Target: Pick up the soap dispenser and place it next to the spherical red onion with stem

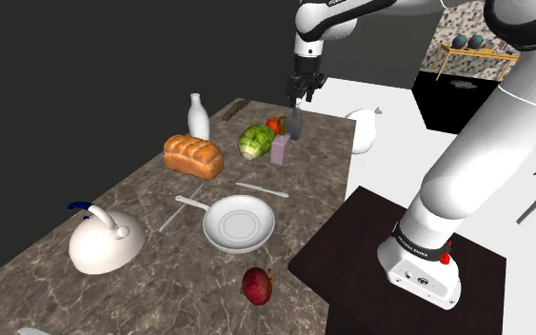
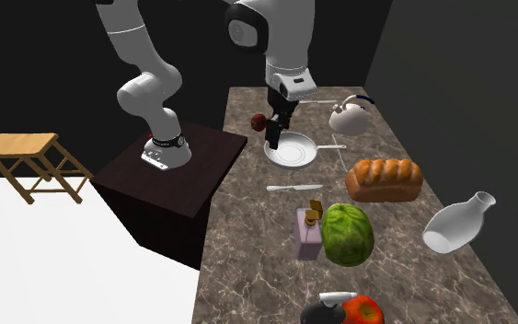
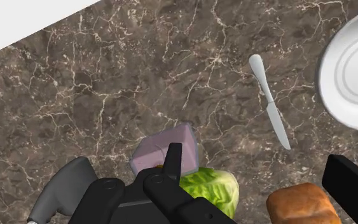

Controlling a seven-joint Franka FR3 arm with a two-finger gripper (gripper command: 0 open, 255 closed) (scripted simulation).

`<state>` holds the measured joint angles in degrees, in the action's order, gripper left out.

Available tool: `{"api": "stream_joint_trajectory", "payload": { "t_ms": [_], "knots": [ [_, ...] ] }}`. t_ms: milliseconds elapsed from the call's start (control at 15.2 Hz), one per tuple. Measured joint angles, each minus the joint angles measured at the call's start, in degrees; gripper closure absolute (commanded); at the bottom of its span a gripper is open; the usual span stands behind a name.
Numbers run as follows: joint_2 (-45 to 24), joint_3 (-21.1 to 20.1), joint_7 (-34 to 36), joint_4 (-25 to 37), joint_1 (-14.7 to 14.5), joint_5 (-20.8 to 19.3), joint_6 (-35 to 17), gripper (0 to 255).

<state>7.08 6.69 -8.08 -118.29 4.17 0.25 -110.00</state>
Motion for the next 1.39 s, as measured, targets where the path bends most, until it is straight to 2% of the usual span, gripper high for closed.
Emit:
{"api": "stream_joint_trajectory", "payload": {
  "t_ms": [528, 1056, 1386],
  "knots": [
    [-18.42, 1.90, -5.87, 15.17, 2.06, 3.43, -0.66, 0],
    [-38.37, 1.72, -9.78, 36.36, 5.46, 6.65, 3.17, 0],
    [-40.37, 1.56, -10.19, 35.85, 5.66, 6.99, 0.86, 0]
  ]
}}
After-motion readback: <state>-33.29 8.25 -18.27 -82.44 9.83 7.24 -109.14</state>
